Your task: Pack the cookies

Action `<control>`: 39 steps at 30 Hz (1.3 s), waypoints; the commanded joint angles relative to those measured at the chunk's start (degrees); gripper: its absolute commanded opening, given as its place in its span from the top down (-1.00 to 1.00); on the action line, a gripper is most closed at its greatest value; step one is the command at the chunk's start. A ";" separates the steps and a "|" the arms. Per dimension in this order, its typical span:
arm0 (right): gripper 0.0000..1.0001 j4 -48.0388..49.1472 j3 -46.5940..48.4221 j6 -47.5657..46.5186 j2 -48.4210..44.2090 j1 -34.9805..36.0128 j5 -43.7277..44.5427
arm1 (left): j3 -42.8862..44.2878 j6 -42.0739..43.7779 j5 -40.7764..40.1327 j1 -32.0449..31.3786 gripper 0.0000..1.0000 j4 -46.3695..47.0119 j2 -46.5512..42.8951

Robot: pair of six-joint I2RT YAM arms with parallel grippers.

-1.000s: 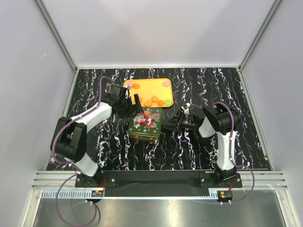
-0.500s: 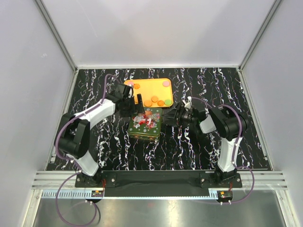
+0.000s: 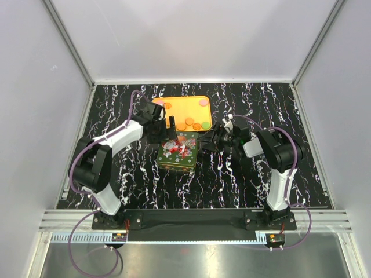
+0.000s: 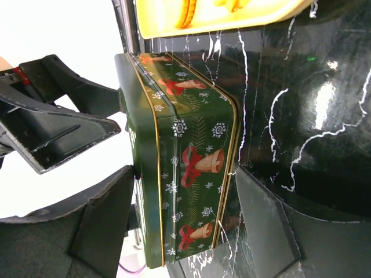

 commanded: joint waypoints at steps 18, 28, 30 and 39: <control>-0.55 1.24 1.35 -0.59 2.37 -0.27 2.34 | 4.07 1.39 -2.28 -1.50 -0.89 -0.81 2.52; -0.54 -6.99 3.55 -4.27 -2.28 -0.18 4.09 | 4.42 1.30 -2.46 -1.68 -0.89 -0.90 3.31; -0.54 -8.34 4.87 -5.24 -2.20 -0.18 4.18 | 4.42 1.30 -2.45 -1.76 -0.88 -0.99 3.49; -0.52 -5.44 5.49 -3.58 -1.49 -0.18 3.30 | 4.16 1.48 -2.80 -1.68 -0.88 -1.08 3.40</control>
